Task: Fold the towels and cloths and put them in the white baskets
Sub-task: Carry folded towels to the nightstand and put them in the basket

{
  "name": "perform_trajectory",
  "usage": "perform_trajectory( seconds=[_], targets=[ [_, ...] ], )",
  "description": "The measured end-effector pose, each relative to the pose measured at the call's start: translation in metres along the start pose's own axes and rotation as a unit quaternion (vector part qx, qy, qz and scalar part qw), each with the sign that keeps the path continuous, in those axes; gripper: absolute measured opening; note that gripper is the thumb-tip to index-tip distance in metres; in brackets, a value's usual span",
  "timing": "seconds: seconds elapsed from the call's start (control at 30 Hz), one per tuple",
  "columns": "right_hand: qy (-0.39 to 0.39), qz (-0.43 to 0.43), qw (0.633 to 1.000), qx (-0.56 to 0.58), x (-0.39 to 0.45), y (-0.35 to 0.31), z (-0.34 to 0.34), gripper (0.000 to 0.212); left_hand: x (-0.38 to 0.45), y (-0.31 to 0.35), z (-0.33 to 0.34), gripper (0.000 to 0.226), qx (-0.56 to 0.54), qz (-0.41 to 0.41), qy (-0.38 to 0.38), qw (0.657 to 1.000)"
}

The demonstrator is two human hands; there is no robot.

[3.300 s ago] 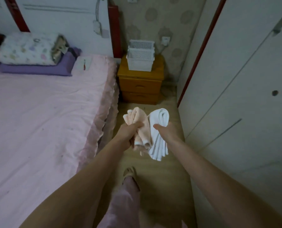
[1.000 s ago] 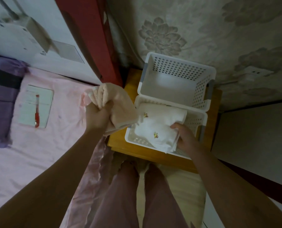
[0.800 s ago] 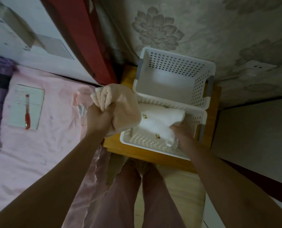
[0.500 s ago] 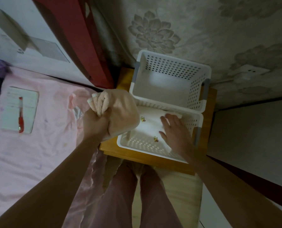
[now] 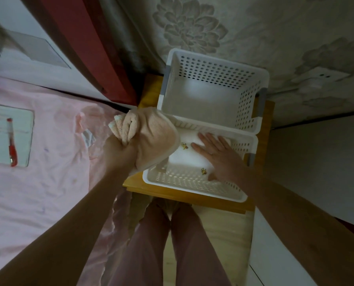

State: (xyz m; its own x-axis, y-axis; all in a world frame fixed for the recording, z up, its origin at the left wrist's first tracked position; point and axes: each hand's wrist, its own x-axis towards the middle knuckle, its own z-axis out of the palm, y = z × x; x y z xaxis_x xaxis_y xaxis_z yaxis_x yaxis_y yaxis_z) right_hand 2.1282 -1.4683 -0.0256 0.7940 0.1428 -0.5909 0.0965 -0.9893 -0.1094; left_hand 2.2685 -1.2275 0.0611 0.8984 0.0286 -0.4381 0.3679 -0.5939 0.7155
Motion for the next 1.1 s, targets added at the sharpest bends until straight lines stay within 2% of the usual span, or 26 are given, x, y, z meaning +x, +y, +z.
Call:
perform_trajectory(
  seconds=[0.13, 0.27, 0.43, 0.53, 0.63, 0.8, 0.93, 1.0, 1.1],
  targets=[
    [0.015, 0.022, 1.0, 0.015, 0.0, -0.009, 0.003, 0.122, 0.003, 0.0, 0.002, 0.014, 0.025, -0.002, -0.006, 1.0],
    [0.09, -0.056, 0.993, 0.055, 0.01, -0.034, -0.01, 0.097, 0.002, 0.004, 0.0, 0.013, 0.026, 0.005, -0.015, 1.0],
    [0.061, -0.029, 0.996, 0.066, 0.05, -0.063, -0.015, 0.113, 0.007, 0.001, -0.007, 0.016, 0.043, 0.022, -0.017, 0.999],
    [0.05, -0.01, 0.999, -0.002, 0.064, -0.066, -0.006, 0.111, 0.009, -0.001, -0.008, 0.011, 0.044, 0.03, -0.022, 0.998],
    [0.047, -0.011, 0.999, -0.006, 0.065, -0.068, -0.006, 0.106, 0.006, 0.001, -0.006, 0.009, 0.038, 0.022, -0.026, 0.999],
    [0.051, -0.024, 0.997, 0.053, 0.025, -0.052, -0.015, 0.116, 0.0, 0.004, -0.008, 0.009, 0.021, 0.02, -0.02, 0.999],
    [0.033, 0.064, 0.997, 0.02, -0.024, -0.025, 0.003, 0.126, -0.005, 0.006, -0.011, 0.016, 0.006, 0.015, -0.016, 1.0],
    [0.023, 0.088, 0.996, 0.013, -0.031, -0.019, 0.012, 0.123, -0.008, 0.007, -0.012, 0.013, 0.003, 0.021, -0.019, 1.0],
    [0.035, 0.099, 0.994, 0.041, -0.022, -0.022, 0.013, 0.103, -0.009, 0.016, -0.013, 0.007, -0.016, 0.036, -0.027, 0.999]
  ],
)
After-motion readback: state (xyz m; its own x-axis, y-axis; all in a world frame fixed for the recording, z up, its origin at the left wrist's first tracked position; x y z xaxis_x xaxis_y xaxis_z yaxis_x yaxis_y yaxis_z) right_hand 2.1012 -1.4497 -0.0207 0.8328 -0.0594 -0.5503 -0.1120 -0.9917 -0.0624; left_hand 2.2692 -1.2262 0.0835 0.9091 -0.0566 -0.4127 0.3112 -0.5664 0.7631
